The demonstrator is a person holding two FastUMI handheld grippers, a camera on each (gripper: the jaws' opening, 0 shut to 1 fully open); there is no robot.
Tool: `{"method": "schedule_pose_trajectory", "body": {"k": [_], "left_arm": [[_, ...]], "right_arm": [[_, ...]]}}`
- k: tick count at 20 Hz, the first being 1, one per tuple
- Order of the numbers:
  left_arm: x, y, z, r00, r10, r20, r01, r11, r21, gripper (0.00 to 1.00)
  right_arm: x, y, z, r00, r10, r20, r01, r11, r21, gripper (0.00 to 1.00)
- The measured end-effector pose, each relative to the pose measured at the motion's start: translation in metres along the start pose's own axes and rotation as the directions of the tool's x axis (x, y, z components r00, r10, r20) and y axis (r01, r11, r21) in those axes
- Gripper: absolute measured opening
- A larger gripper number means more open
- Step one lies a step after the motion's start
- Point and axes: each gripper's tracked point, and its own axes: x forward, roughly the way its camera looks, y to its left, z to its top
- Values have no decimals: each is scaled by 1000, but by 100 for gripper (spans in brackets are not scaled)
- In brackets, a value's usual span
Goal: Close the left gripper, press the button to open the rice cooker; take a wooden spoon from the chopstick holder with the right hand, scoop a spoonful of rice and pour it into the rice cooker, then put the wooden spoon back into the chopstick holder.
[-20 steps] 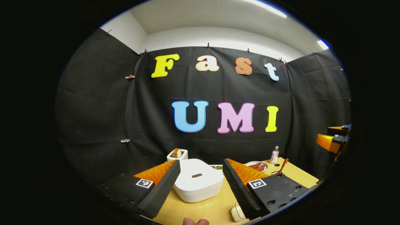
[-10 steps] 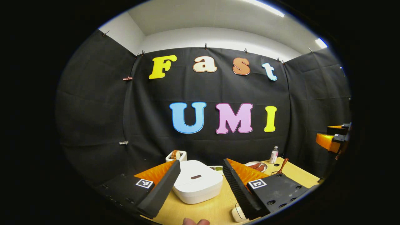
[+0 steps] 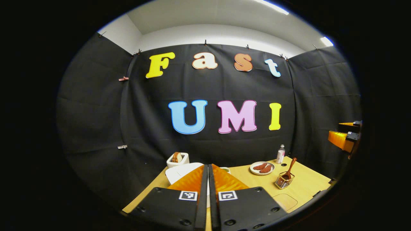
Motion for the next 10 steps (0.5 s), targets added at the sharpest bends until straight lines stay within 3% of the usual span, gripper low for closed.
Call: {"method": "schedule_pose_trajectory", "body": {"k": [1,6,10], "left_arm": [[7,0,0,1000,-14,2,15,1000,-13,7],[54,10,-10,998,-56,-19,56,998,-23,6],[109,24,-37,990,-107,-91,98,991,-95,6]], "right_arm": [[0,-1,0,1000,-1,1,1,1000,0,97],[3,1,-1,1000,-9,-6,9,1000,-6,97],[2,-2,4,1000,-22,0,22,999,-32,98]]}}
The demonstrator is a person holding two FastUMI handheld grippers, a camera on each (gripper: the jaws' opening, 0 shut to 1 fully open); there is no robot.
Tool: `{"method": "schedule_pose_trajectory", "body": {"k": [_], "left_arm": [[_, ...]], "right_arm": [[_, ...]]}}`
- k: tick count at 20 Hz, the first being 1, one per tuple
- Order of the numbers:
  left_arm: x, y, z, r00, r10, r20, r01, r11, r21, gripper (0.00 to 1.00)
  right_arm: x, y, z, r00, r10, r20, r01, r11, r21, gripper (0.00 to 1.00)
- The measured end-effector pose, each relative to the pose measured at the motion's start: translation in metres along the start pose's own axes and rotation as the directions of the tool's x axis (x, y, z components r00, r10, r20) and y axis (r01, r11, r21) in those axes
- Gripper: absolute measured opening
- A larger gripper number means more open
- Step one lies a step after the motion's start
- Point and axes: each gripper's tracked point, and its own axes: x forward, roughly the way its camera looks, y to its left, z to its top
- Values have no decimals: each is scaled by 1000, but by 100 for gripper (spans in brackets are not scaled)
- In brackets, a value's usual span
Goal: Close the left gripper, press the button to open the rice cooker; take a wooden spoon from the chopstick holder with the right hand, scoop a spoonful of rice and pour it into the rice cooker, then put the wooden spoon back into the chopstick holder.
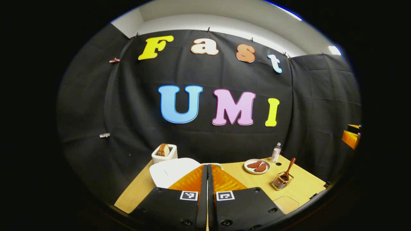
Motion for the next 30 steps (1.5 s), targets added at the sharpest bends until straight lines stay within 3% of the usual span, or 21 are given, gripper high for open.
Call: {"method": "schedule_pose_trajectory", "body": {"k": [3,9,13,25,30], "left_arm": [[38,13,-17,997,-45,-58,41,997,-72,6],[89,38,-75,978,-57,-199,31,991,-131,6],[111,44,-109,954,-56,-296,29,995,-94,7],[134,45,-137,923,-58,-381,44,998,-44,7],[129,43,-144,908,-69,-414,36,996,-86,7]], "right_arm": [[0,-4,0,1000,-12,0,12,1000,-16,97],[0,-11,-3,999,-38,-11,38,999,-10,97],[-1,-14,-9,998,-51,-26,51,999,-8,97],[0,-15,-12,997,-68,-42,67,998,-12,98],[0,-14,-13,996,-73,-44,73,997,-3,98]]}}
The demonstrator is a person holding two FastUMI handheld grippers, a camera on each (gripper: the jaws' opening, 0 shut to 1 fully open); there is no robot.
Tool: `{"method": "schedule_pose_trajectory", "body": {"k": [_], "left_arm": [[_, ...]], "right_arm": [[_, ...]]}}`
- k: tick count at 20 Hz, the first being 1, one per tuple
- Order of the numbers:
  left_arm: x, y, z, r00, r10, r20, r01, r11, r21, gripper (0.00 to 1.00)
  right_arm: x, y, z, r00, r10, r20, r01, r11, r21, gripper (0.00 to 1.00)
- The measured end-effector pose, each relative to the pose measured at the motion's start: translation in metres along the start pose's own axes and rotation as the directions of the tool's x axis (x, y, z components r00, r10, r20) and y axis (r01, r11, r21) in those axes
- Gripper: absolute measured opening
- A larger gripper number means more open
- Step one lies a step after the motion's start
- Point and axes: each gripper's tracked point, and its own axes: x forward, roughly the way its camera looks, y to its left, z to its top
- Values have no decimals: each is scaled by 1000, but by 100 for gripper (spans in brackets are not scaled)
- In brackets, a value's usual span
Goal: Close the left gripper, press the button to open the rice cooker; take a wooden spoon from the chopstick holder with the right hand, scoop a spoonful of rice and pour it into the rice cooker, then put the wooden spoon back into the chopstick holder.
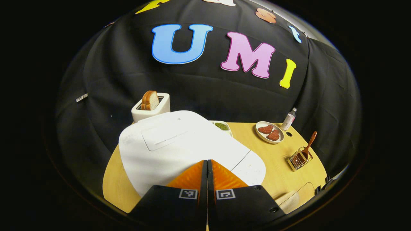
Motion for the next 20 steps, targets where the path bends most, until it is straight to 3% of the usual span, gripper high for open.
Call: {"method": "schedule_pose_trajectory", "body": {"k": [5,11,14,20], "left_arm": [[0,-2,-4,1000,2,-30,-3,1000,-10,8],[-27,0,51,983,50,174,-69,992,106,7],[-42,7,86,954,93,286,-136,982,135,7],[-83,17,131,867,169,469,-279,944,175,8]], "right_arm": [[-3,4,-2,1000,5,-1,-5,1000,7,98],[-6,4,-2,1000,8,-2,-8,1000,9,98],[-8,5,-2,1000,12,-5,-12,1000,26,98],[-10,5,-3,1000,22,-12,-21,999,41,98]]}}
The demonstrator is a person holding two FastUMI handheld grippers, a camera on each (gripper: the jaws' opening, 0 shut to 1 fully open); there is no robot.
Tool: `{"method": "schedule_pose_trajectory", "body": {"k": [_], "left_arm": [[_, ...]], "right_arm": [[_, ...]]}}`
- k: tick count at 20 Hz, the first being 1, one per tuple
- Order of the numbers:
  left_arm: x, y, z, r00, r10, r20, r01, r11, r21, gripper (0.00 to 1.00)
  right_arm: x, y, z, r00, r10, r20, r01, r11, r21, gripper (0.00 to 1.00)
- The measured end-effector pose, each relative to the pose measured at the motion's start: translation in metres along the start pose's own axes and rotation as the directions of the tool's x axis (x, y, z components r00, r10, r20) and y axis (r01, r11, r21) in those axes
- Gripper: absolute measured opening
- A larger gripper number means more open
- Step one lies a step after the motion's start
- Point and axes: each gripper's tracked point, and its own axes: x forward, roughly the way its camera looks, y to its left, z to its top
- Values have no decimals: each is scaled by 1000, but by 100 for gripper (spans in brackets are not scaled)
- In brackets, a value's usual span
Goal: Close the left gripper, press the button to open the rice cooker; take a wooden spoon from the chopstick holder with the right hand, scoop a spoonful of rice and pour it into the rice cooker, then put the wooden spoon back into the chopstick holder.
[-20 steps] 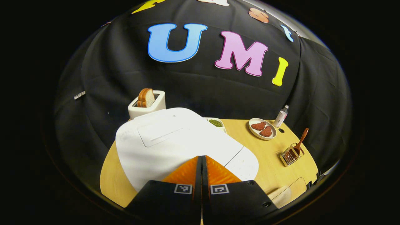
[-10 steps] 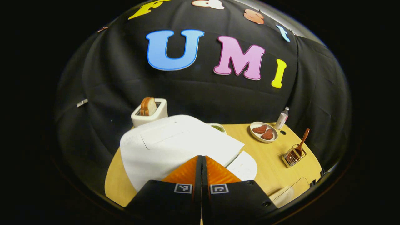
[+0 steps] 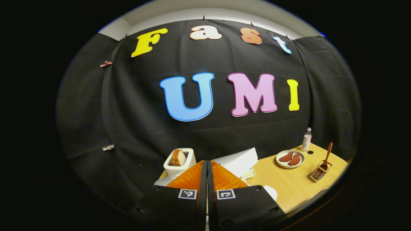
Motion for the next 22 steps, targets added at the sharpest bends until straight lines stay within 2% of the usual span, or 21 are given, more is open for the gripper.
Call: {"method": "schedule_pose_trajectory", "body": {"k": [4,5,7,8,9,11,16,22], "left_arm": [[-25,-13,8,1000,-20,10,21,999,-35,9],[-33,-18,9,999,-31,10,31,998,-56,31],[-54,-32,9,998,-62,9,63,993,-97,59],[-63,-37,6,997,-73,9,73,990,-119,68],[-74,-42,7,997,-79,14,80,987,-138,85],[-97,-47,16,997,-67,41,73,981,-178,98],[-156,-65,26,997,-38,63,50,976,-213,98],[-209,-86,18,999,-34,30,41,966,-257,98]], "right_arm": [[0,4,-5,1000,17,-13,-17,1000,11,98],[0,5,-7,1000,25,-19,-25,1000,17,98],[1,5,-11,999,31,-30,-30,999,26,98],[2,5,-14,999,33,-38,-32,999,31,98],[3,6,-17,998,39,-45,-38,999,35,98],[6,5,-22,997,49,-51,-47,998,40,98],[29,2,-36,992,101,-76,-94,991,92,98],[86,-22,-84,981,123,-150,-97,981,170,98]]}}
